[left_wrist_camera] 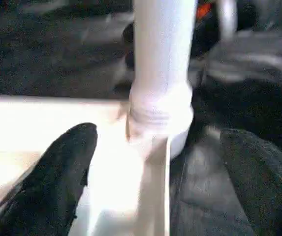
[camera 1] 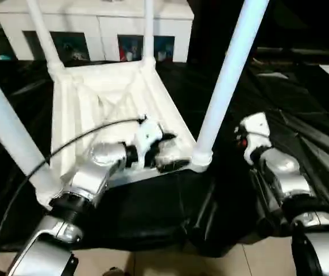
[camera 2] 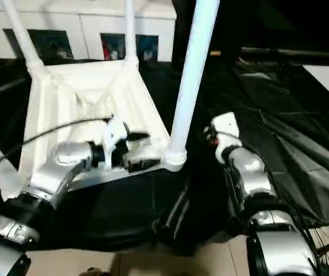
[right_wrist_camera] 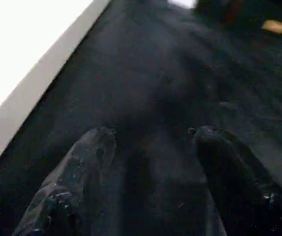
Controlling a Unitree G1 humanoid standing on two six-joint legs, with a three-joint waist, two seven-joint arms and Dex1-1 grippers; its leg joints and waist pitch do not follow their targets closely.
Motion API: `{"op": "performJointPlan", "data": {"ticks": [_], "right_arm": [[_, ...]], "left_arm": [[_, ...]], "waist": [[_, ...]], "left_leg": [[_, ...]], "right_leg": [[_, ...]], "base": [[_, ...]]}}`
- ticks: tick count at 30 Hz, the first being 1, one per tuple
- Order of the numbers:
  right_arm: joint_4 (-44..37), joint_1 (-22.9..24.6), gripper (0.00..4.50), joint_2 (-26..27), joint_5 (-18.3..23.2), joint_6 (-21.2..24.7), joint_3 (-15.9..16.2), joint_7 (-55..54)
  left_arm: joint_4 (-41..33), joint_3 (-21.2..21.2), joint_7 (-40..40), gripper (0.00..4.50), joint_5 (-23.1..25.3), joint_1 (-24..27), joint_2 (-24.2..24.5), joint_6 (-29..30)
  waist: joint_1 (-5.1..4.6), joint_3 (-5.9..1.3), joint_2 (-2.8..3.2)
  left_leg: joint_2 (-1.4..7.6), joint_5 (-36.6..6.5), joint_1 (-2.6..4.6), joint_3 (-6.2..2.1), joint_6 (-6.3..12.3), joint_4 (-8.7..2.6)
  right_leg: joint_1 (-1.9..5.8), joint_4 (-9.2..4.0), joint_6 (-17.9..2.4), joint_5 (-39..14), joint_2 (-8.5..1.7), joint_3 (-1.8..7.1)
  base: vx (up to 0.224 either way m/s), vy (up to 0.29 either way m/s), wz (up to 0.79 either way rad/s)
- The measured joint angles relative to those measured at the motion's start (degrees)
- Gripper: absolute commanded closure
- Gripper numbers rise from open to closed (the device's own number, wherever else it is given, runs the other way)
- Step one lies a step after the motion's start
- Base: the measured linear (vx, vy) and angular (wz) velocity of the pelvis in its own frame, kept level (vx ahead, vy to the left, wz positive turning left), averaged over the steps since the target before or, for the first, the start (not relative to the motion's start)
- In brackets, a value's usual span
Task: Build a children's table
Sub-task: Rotate table base
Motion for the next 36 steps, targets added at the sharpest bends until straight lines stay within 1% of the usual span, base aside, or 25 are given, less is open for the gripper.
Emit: {"op": "performJointPlan", "data": {"ticks": [2,3,5,6,7,8,9,11,12,15,17,21,24,26,29,32,34,35,36], "right_arm": [[-2.38,1.1,1.49,-2.57,-0.99,1.03,1.91,3.93],[-3.25,1.45,1.49,-3.4,-1.56,1.21,2.2,5.08],[-4.35,1.82,1.49,-4.55,-2.25,1.63,2.89,6.82],[-5.51,2.35,1.49,-4.93,-2.33,1.83,3.28,8.16],[-7.21,3.28,1.49,-5.49,-2.43,1.83,4.07,9.81],[-8.31,4.09,1.49,-5.8,-2.53,1.85,4.49,11.11],[-9.22,4.9,1.49,-6.22,-2.49,1.93,5.13,12.66],[-10.65,6.31,1.49,-6.72,-2.28,2.25,5.68,14.42],[-11.14,6.63,1.49,-6.89,-2.18,2.3,6.02,14.98],[-13.88,7.59,1.49,-7.25,-2.18,2.51,6.41,16.68],[-15.99,8.13,1.49,-7.74,-2.17,3.11,6.8,17.84],[-17.88,8.77,1.49,-8.89,-2.15,4.26,6.87,19.04],[-17.93,8.78,1.49,-9.65,-2.18,4.66,6.9,19.54],[-18.07,8.78,1.49,-9.92,-2.18,4.79,6.91,19.67],[-19.86,8.79,1.49,-9.92,-2.16,5.85,7.0,20.33],[-20.28,8.78,1.49,-9.92,-2.12,5.95,7.31,20.69],[-20.27,8.78,1.49,-9.92,-2.12,6.01,7.38,20.72],[-20.27,8.78,1.49,-9.92,-2.11,6.01,7.39,20.72],[-20.27,8.78,1.49,-9.92,-2.11,6.04,7.39,20.73]], "left_arm": [[2.95,0.01,1.7,0.52,0.56,-0.44,-1.89,2.97],[3.94,0.04,2.7,0.52,0.72,-0.52,-2.51,4.16],[4.91,0.08,4.0,0.75,0.79,-0.9,-3.34,5.71],[5.36,-0.08,4.23,0.85,0.96,-1.6,-3.65,6.03],[5.58,-0.35,4.15,0.85,1.26,-1.98,-3.85,6.06],[5.85,-0.53,3.99,1.04,1.47,-2.21,-3.98,6.06],[6.59,-0.89,3.94,1.04,2.12,-2.49,-4.06,6.22],[7.1,-1.03,3.97,1.28,2.99,-3.05,-4.16,6.58],[7.33,-1.02,4.11,1.28,3.09,-3.25,-4.29,6.89],[7.96,-1.22,5.13,1.56,3.96,-4.07,-4.63,8.22],[7.85,-2.11,5.32,1.71,4.93,-4.59,-4.37,9.24],[5.38,-2.71,5.13,2.03,5.56,-4.58,-3.08,13.01],[2.98,-2.83,4.84,2.31,6.47,-4.41,-1.64,16.38],[1.92,-3.07,4.25,2.49,6.49,-4.17,-1.23,17.41],[0.09,-3.58,3.5,2.7,6.68,-3.64,-0.95,17.67],[-1.67,-4.42,2.22,2.98,6.96,-3.0,-0.1,17.82],[-2.7,-4.52,1.36,3.08,6.96,-2.42,0.4,18.02],[-3.32,-4.7,1.03,3.23,6.96,-2.23,0.62,18.55],[-3.57,-5.02,0.52,3.23,6.95,-2.17,0.79,18.85]], "waist": [[0.12,0.02,0.04],[0.08,0.02,0.04],[-0.04,0.02,0.04],[-0.06,0.01,0.05],[-0.08,-0.01,0.09],[-0.07,-0.02,0.12],[-0.12,-0.04,0.16],[-0.22,-0.05,0.24],[-0.26,-0.05,0.3],[-0.25,-0.07,0.39],[-0.32,-0.07,0.39],[-0.74,-0.07,0.39],[-0.83,-0.06,0.38],[-0.67,-0.06,0.37],[-0.52,-0.02,0.31],[-0.33,-0.02,0.3],[-0.3,-0.02,0.3],[-0.29,-0.02,0.3],[-0.29,-0.02,0.3]], "left_leg": [[-0.01,0.0,0.0,0.0,0.0,0.07],[-0.02,0.0,0.01,0.0,0.0,0.09],[-0.01,-0.01,0.01,-0.01,0.0,0.08],[-0.01,0.0,0.03,-0.02,0.0,0.06],[0.0,-0.01,0.04,-0.02,0.0,0.02],[0.0,-0.01,0.06,-0.02,0.0,0.0],[0.0,-0.01,0.06,-0.02,0.01,-0.04],[0.0,-0.01,0.07,-0.02,0.01,-0.04],[0.0,0.0,0.08,-0.02,0.01,-0.03],[0.0,-0.01,0.17,-0.03,0.01,0.0],[0.0,-0.01,0.26,-0.05,0.01,-0.01],[0.0,-0.01,0.27,-0.06,0.0,-0.03],[0.0,-0.01,0.24,-0.06,0.0,-0.03],[0.0,-0.01,0.19,-0.06,0.0,-0.03],[0.0,-0.03,0.0,-0.06,0.04,-0.07],[0.0,-0.06,-0.03,-0.05,0.09,-0.13],[0.0,-0.06,-0.03,-0.05,0.09,-0.15],[0.0,-0.06,-0.03,-0.05,0.09,-0.15],[0.0,-0.06,-0.03,-0.04,0.09,-0.15]], "right_leg": [[0.1,-0.03,-0.01,0.01,-0.02,0.01],[0.12,-0.04,-0.01,0.01,-0.02,0.02],[0.12,-0.04,-0.01,0.01,-0.01,0.02],[0.11,-0.03,-0.01,0.01,0.0,0.01],[0.11,-0.04,0.0,0.01,0.0,0.0],[0.12,-0.04,0.01,0.0,0.01,0.0],[0.11,-0.07,0.01,0.0,0.01,0.0],[0.12,-0.07,0.01,0.0,0.01,0.0],[0.13,-0.07,0.0,0.0,0.01,0.0],[0.2,-0.05,-0.02,0.02,0.01,0.0],[0.27,-0.05,-0.02,0.02,0.01,-0.01],[0.24,-0.05,-0.01,0.02,0.01,-0.02],[0.2,-0.04,-0.01,0.02,0.01,-0.03],[0.19,-0.07,0.01,0.01,0.01,-0.03],[0.1,-0.23,0.0,0.01,0.01,-0.04],[0.1,-0.38,0.0,0.01,0.01,-0.08],[0.11,-0.43,0.0,0.02,0.01,-0.09],[0.12,-0.46,0.0,0.02,0.01,-0.09],[0.12,-0.47,0.0,0.02,0.01,-0.09]], "base": [[0.0,0.0,0.0],[0.0,0.0,0.0],[0.0,0.0,0.0],[0.0,0.0,0.0],[0.0,0.0,0.0],[0.0,0.0,0.0],[0.0,0.0,0.0],[0.0,0.0,0.0],[0.0,0.0,0.0],[0.0,0.0,0.0],[0.0,0.0,0.0],[0.0,0.0,0.0],[0.0,0.0,0.0],[0.0,0.0,0.0],[0.0,0.0,0.0],[0.0,0.0,0.0],[0.0,0.0,0.0],[0.0,0.0,0.0],[0.0,0.0,0.0]]}}
